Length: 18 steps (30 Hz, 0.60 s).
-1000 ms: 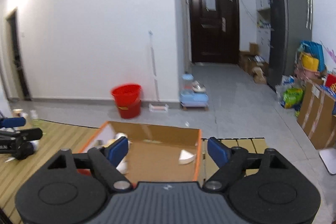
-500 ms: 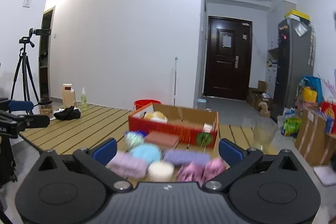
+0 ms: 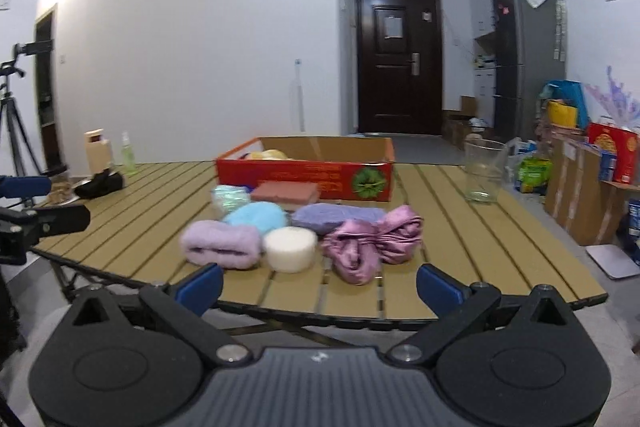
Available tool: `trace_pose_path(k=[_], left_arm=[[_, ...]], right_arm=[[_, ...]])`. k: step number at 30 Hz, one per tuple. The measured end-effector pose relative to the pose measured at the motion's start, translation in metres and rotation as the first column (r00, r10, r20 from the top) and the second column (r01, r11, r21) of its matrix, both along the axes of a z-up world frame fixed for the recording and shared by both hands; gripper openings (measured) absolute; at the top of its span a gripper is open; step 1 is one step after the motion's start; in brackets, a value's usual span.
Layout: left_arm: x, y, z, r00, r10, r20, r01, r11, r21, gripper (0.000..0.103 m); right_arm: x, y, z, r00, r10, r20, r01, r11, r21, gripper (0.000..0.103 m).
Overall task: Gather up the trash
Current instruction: 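Reach both tools to the pink satin bow and grasp it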
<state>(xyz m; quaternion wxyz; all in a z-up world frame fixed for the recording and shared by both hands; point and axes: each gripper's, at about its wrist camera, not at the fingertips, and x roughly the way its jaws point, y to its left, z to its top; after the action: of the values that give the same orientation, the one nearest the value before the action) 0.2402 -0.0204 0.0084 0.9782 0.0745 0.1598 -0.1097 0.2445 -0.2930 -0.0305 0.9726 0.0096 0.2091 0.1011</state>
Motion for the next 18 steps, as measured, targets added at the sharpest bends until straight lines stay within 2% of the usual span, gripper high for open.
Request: trace_pose_path(k=[7, 10, 11, 12, 13, 14, 16, 18], left_arm=[[0.059, -0.051, -0.016, 0.989, -0.129, -0.07, 0.13, 0.991, 0.019, 0.103], [0.085, -0.085, -0.02, 0.981, -0.179, -0.077, 0.183, 0.982, 0.041, 0.102], [0.094, -0.095, -0.021, 0.976, -0.204, -0.077, 0.207, 0.978, 0.035, 0.097], [0.104, -0.105, -0.022, 0.971, -0.224, -0.086, 0.227, 0.974, 0.019, 0.086], [0.118, -0.116, -0.026, 0.965, -0.232, -0.121, 0.235, 0.972, 0.01, 0.081], [0.129, -0.125, -0.03, 0.96, -0.229, -0.16, 0.233, 0.973, 0.004, 0.069], [0.148, -0.14, -0.042, 0.948, -0.233, -0.217, 0.238, 0.971, -0.001, 0.065], [0.162, -0.154, -0.055, 0.945, -0.211, -0.248, 0.224, 0.974, 0.025, 0.061]], right_arm=[[0.039, -0.04, -0.015, 0.998, -0.06, -0.025, 0.061, 0.997, 0.047, 0.103], [0.065, -0.06, -0.017, 0.997, -0.07, -0.032, 0.073, 0.994, 0.086, 0.097], [0.074, -0.067, -0.018, 0.997, -0.075, -0.033, 0.078, 0.991, 0.109, 0.093], [0.086, -0.075, -0.019, 0.997, -0.073, -0.034, 0.077, 0.988, 0.135, 0.093], [0.098, -0.081, -0.02, 0.997, -0.067, -0.037, 0.072, 0.985, 0.157, 0.092], [0.111, -0.085, -0.023, 0.997, -0.061, -0.044, 0.067, 0.984, 0.165, 0.09], [0.139, -0.09, -0.028, 0.997, -0.044, -0.061, 0.053, 0.988, 0.148, 0.083], [0.164, -0.093, -0.033, 0.996, -0.028, -0.084, 0.04, 0.989, 0.145, 0.076]])
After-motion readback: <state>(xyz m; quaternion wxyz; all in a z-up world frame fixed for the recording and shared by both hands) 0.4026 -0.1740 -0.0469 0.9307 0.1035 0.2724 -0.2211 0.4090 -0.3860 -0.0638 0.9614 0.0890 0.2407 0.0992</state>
